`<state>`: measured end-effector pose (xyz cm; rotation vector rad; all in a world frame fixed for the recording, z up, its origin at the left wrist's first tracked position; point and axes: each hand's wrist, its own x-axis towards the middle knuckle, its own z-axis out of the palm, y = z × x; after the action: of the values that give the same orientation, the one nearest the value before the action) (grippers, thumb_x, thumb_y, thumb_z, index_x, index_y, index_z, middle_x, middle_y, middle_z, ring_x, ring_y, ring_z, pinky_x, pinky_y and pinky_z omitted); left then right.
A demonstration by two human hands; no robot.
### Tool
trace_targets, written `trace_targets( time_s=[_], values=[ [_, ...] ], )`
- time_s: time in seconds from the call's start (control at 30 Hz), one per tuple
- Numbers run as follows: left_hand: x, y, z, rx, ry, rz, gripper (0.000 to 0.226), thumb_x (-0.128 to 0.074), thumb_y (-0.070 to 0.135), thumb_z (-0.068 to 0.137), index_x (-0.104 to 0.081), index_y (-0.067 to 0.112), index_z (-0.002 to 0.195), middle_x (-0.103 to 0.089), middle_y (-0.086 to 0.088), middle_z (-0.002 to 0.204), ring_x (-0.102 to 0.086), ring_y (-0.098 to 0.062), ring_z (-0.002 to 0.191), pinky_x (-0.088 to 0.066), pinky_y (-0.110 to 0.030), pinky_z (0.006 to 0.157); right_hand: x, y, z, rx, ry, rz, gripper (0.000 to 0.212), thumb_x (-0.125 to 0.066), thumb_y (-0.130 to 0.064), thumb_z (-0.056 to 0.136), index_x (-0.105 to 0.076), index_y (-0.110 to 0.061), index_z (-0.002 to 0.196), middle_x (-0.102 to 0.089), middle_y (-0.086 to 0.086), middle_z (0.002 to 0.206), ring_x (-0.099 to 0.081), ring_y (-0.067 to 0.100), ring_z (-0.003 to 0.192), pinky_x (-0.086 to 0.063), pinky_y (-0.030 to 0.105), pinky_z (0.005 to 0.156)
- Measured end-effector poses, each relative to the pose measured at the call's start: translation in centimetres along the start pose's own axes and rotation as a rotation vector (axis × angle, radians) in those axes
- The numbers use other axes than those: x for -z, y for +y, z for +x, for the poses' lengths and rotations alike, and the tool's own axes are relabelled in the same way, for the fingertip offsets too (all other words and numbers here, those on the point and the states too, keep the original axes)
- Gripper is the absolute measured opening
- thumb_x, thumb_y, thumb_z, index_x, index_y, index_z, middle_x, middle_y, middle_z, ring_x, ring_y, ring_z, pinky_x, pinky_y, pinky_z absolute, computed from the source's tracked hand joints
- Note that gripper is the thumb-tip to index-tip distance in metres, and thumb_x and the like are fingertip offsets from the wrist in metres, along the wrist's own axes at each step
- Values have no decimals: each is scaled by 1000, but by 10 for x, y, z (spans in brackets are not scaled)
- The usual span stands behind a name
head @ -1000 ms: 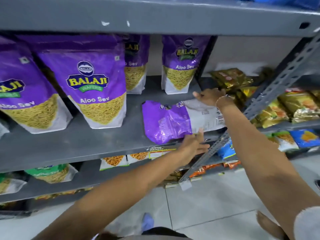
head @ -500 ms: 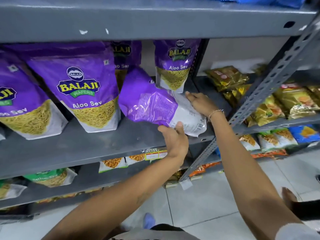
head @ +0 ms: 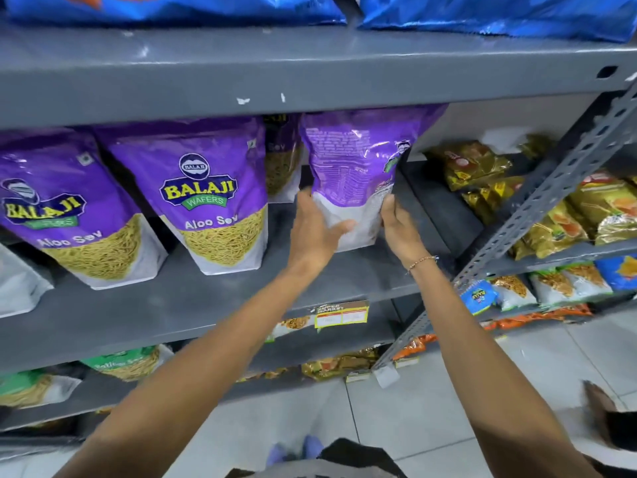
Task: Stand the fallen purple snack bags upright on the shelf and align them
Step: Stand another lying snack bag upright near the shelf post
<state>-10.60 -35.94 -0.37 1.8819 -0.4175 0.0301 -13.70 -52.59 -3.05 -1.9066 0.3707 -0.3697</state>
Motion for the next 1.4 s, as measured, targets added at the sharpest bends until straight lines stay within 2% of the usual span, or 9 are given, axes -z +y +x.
trace_targets(
  time_s=[0.13, 0.23, 0.4, 0.53, 0.7, 0.97, 1.1, 1.3, 1.4],
  values=[
    [14, -20, 20, -54, 36, 9, 81, -84, 34, 58, -33, 12, 117, -54, 0, 116, -50, -16, 103, -33, -12, 71, -20, -1, 9, 21, 17, 102, 45, -26, -38, 102, -56, -6, 114, -63, 10, 119, -57, 15, 108, -43, 25, 93],
    [13, -36, 26, -58, 43, -8, 82, -86, 29, 58, -30, 18, 116, -51, 6, 116, -49, -10, 103, -33, -1, 76, -29, 2, 17, 39, -14, 88, 41, -26, -36, 102, -55, -10, 115, -60, 3, 116, -54, 12, 107, -40, 24, 94],
    [3, -52, 31, -41, -6, 1, 78, -80, 26, 70, -31, 9, 128, -48, -7, 131, -46, -16, 120, -39, -37, 104, -23, 21, 23, -15, -166, 28, 34, -29, -41, 100, -47, -17, 117, -55, -7, 115, -51, 7, 107, -41, 18, 95],
    [-9, -40, 20, -35, 151, 29, 85, -78, 31, 69, -31, -1, 132, -40, -17, 132, -39, -22, 124, -31, -30, 108, -6, 21, 28, -32, -318, 142, 37, -49, -19, 97, -35, -11, 130, -53, -11, 120, -54, -8, 104, -44, 1, 79],
    [-49, -27, -33, 0, 247, 107, 52, -57, 27, 90, -32, 2, 129, -32, -11, 126, -40, -21, 114, -36, -32, 99, -3, 17, 31, -33, -526, 166, 84, -74, 2, 76, -23, -12, 141, -47, 4, 141, -48, 11, 128, -44, 28, 104],
    [-52, -22, -27, 49, 32, -67, 85, -70, 22, 81, -13, 3, 141, -18, -7, 147, -19, -11, 139, -25, -32, 115, -13, 30, 10, -14, -206, -2, 49, -50, 15, 76, -55, -11, 117, -61, 9, 107, -58, 21, 93, -49, 33, 88],
    [-51, -28, -12, 144, 203, -189, 101, -86, 27, 61, -22, 3, 136, -39, -6, 139, -41, -12, 129, -38, -32, 107, -27, 34, -22, 76, -101, -8, 51, -37, 18, 77, -62, -7, 114, -50, 7, 129, -45, 6, 118, -28, -2, 98],
    [-23, -51, 12, 160, 49, -6, 79, -82, 36, 66, -36, 11, 126, -56, 4, 113, -57, -20, 110, -42, -23, 81, -15, 34, -11, -8, -107, 171, 34, -43, 17, 84, -61, -6, 102, -69, 14, 109, -65, 17, 100, -49, 19, 91],
    [-1, -55, 31, 36, -66, 157, 78, -80, 36, 67, -45, 6, 130, -53, -13, 129, -43, -31, 125, -36, -36, 104, -2, 31, 16, -61, -259, 153, 41, -61, 1, 87, -47, -6, 124, -59, 13, 115, -57, 10, 101, -45, 24, 93]
  ],
)
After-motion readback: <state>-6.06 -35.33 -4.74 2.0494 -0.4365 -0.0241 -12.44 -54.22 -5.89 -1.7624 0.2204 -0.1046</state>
